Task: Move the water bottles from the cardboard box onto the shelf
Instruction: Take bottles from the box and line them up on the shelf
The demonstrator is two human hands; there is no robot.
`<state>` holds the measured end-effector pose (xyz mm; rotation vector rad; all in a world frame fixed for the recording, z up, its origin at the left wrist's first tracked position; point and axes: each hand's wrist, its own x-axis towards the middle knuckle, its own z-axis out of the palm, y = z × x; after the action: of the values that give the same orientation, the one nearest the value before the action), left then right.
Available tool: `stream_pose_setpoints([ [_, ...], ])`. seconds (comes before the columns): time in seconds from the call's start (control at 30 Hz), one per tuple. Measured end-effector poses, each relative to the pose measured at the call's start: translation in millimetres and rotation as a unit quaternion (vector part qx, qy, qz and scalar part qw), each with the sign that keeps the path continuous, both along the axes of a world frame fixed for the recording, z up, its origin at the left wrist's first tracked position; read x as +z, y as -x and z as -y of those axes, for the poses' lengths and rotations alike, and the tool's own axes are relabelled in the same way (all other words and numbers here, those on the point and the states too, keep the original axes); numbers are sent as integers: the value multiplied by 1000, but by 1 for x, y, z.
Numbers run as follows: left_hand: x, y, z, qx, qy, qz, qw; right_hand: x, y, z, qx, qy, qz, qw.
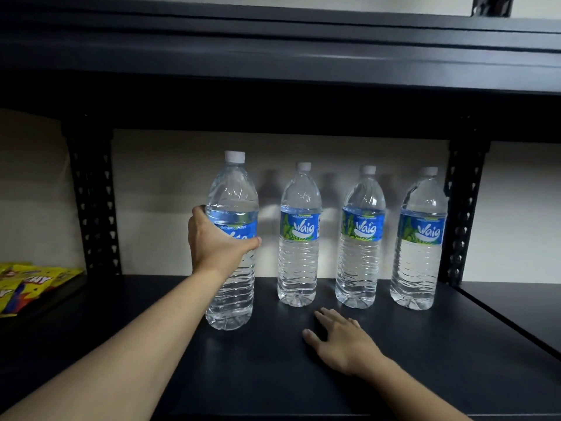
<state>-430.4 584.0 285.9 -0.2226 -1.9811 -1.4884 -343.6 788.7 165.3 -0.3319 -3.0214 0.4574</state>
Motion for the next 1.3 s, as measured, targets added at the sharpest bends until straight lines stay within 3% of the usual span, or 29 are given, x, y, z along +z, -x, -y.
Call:
stream_pose_setpoints([
  [0.47, -10, 70, -33, -6, -15, 38, 999, 1, -5, 4, 5, -37, -25, 999],
  [0.67, -32, 68, -23, -40, -5, 36, 999, 4, -9, 7, -15, -34, -15, 999],
  [0.93, -110, 55, -18, -53, -20, 111, 992, 3, -10, 7, -53, -34, -31, 998],
  [1.3, -115, 63, -7, -114, 23, 152, 982, 3, -7, 4, -67, -23, -28, 997],
])
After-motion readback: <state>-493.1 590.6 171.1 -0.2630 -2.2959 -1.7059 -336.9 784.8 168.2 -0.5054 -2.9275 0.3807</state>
